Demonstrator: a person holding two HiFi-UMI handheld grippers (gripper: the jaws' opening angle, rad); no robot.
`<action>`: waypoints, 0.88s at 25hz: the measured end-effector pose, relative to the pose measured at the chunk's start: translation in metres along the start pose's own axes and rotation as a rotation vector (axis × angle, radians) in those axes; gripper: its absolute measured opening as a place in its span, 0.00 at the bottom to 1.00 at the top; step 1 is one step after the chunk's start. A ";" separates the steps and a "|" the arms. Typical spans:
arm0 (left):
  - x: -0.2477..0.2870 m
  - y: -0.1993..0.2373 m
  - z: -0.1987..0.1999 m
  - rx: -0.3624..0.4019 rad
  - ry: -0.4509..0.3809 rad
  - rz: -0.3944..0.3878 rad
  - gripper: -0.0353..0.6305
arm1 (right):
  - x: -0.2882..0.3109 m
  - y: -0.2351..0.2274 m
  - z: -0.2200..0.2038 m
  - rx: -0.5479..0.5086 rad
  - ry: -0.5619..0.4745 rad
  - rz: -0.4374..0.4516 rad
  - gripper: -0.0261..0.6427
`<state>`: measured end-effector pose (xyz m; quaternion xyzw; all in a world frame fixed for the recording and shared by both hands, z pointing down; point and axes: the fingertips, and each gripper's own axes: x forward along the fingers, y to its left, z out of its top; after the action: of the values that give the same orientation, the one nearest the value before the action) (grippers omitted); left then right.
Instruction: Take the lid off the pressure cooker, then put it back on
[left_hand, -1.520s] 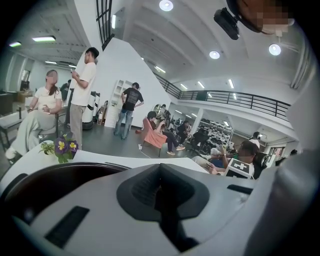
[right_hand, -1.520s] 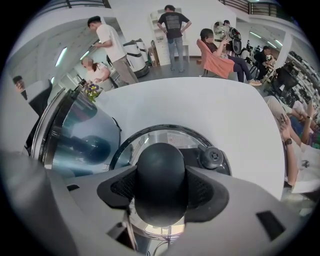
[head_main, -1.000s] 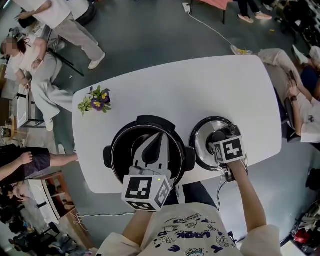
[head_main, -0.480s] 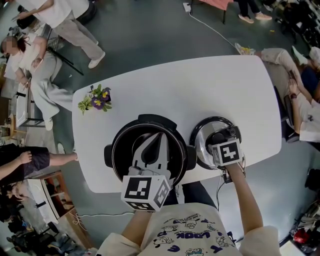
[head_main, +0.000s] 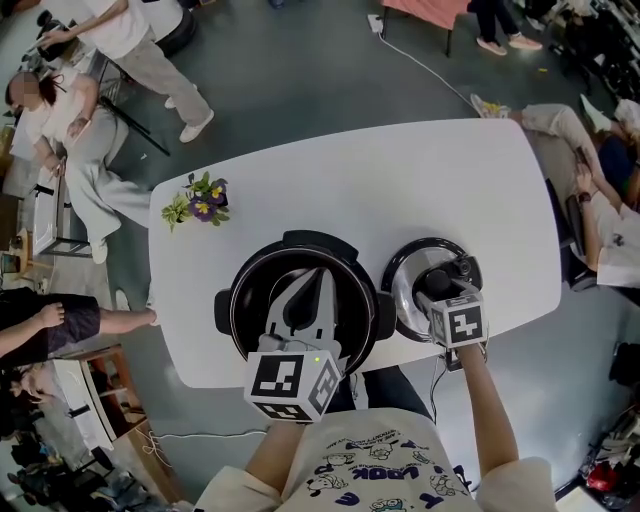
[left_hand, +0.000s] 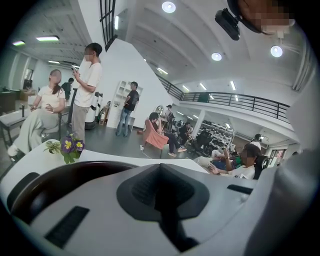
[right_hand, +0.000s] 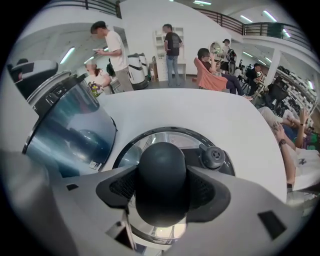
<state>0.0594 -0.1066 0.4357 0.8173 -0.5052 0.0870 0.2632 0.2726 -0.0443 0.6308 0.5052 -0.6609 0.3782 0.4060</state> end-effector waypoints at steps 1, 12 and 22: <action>-0.001 0.000 0.001 0.002 -0.004 0.001 0.07 | -0.001 0.001 0.002 0.007 -0.031 0.004 0.51; -0.018 0.005 0.031 0.049 -0.102 0.019 0.07 | -0.076 0.012 0.092 -0.001 -0.505 -0.039 0.64; -0.041 -0.005 0.090 0.102 -0.267 0.014 0.07 | -0.202 0.041 0.166 -0.024 -0.899 -0.072 0.53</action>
<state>0.0331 -0.1191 0.3411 0.8303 -0.5365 0.0047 0.1510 0.2387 -0.1145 0.3776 0.6372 -0.7580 0.0994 0.0973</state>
